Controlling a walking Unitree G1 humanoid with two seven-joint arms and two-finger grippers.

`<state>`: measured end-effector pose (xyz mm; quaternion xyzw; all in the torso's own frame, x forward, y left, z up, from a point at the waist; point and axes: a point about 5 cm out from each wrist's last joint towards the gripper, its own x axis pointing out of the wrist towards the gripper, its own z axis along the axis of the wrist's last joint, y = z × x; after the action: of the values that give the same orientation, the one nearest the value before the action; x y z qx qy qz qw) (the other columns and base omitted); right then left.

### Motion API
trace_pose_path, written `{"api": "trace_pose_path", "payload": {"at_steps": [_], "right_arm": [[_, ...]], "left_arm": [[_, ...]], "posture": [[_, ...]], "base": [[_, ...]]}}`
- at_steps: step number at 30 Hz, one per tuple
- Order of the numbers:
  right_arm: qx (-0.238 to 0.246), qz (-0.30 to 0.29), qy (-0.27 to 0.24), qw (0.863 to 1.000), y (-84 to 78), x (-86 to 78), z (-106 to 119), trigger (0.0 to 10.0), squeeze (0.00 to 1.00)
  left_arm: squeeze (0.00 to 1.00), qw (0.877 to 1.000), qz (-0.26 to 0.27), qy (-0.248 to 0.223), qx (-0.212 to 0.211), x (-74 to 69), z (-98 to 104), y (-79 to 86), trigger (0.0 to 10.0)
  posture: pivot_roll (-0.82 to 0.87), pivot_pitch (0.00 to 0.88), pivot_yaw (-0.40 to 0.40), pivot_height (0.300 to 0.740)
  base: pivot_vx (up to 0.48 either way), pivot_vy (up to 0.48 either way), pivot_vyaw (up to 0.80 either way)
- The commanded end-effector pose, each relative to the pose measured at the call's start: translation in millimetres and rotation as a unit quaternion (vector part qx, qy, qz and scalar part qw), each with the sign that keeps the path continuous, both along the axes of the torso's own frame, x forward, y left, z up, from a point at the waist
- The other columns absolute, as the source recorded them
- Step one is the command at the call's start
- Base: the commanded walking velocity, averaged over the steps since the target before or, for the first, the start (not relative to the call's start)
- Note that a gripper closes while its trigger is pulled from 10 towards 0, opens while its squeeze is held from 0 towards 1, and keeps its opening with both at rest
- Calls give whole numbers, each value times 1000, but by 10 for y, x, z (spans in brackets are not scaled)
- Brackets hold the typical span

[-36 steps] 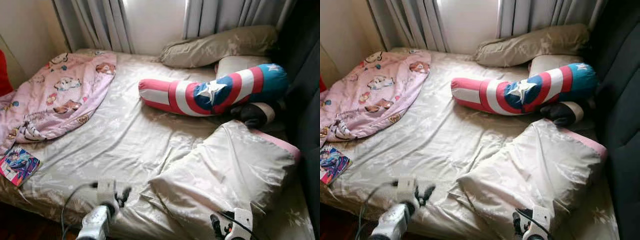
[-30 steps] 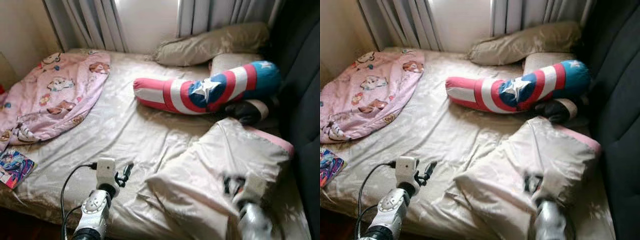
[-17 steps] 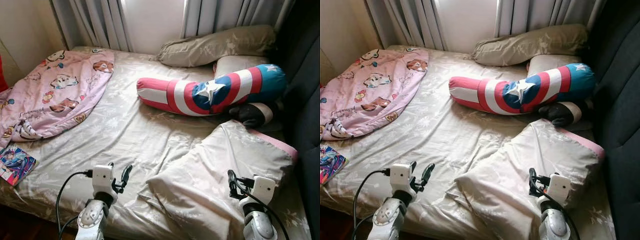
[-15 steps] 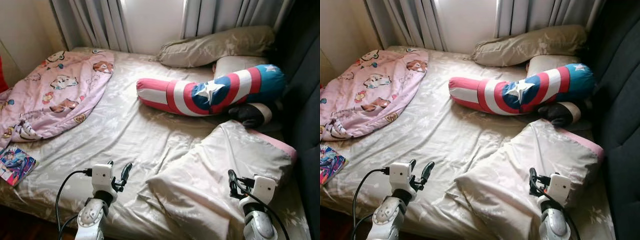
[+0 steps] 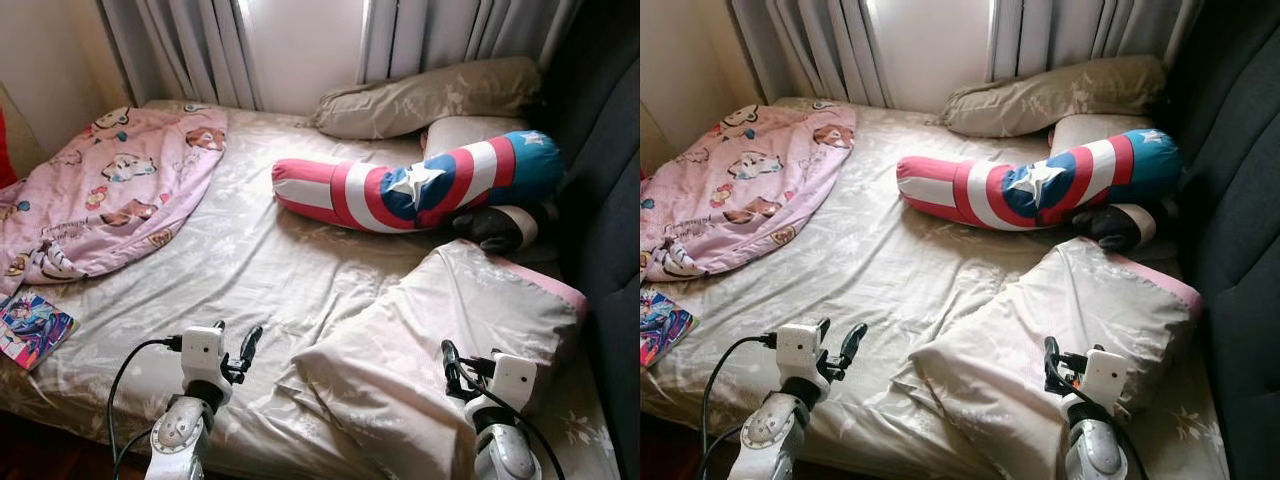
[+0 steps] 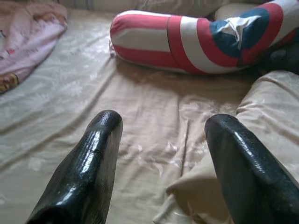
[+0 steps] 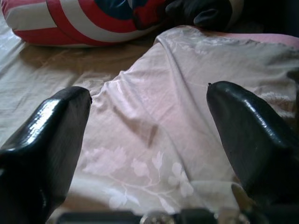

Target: Clean up the room

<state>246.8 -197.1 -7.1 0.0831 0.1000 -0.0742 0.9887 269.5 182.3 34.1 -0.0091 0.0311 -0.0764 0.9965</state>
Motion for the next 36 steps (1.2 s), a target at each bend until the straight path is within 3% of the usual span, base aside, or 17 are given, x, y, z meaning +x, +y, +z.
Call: {"api": "trace_pose_path", "payload": {"at_steps": [1,27,36], "right_arm": [[-2,0,3,1000,-14,15,10,10000,0],[10,38,-7,999,122,131,83,10000,0],[19,42,3,999,165,144,60,10000,0]], "left_arm": [[0,1000,0,6,0,-13,-3,11,10000],[0,1000,-2,16,1,24,32,6,10000],[0,1000,-9,16,2,29,38,-13,10000]], "posture": [[24,0,-5,666],[30,42,-12,656],[34,51,-8,656]], "base": [[0,0,0],[0,0,0],[250,0,0]]}}
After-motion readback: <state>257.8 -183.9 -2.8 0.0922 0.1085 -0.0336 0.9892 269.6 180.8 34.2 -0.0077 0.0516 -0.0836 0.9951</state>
